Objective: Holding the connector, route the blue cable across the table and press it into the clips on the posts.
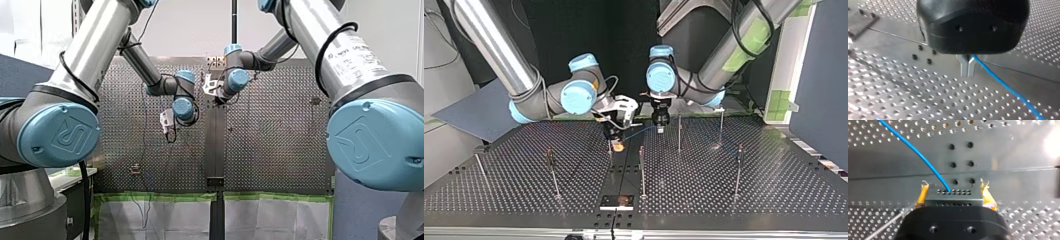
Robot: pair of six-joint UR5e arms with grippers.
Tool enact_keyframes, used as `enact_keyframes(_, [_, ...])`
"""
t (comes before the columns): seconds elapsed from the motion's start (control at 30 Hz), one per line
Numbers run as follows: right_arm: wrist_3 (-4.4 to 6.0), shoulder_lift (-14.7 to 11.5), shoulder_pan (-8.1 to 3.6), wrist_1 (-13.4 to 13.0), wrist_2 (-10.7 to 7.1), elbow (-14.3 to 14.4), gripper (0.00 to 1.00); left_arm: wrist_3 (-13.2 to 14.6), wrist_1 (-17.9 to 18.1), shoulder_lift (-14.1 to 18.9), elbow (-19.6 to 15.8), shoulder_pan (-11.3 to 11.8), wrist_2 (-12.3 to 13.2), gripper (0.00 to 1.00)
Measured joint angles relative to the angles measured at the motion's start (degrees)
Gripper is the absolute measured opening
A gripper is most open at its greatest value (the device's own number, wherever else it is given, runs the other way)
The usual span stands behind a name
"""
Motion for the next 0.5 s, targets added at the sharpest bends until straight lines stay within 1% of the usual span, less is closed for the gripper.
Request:
enact_keyframes(0.13, [-0.17, -2.11, -0.30, 0.27, 0.00, 0.94, 0.00, 0.20, -1.41, 1.71, 0.00, -0.05, 0.03, 0.00])
enact_keyframes(0.3, [-0.20, -4.49, -0.41, 0.53, -0.01, 1.39, 0.00, 0.41, -3.17, 4.02, 0.00, -0.20, 0.00, 0.00])
enact_keyframes(0.5, [-0.20, -7.08, -0.38, 1.18, -0.57, 1.47, 0.00, 0.52, -3.82, 7.09, 0.00, -0.24, -0.01, 0.00])
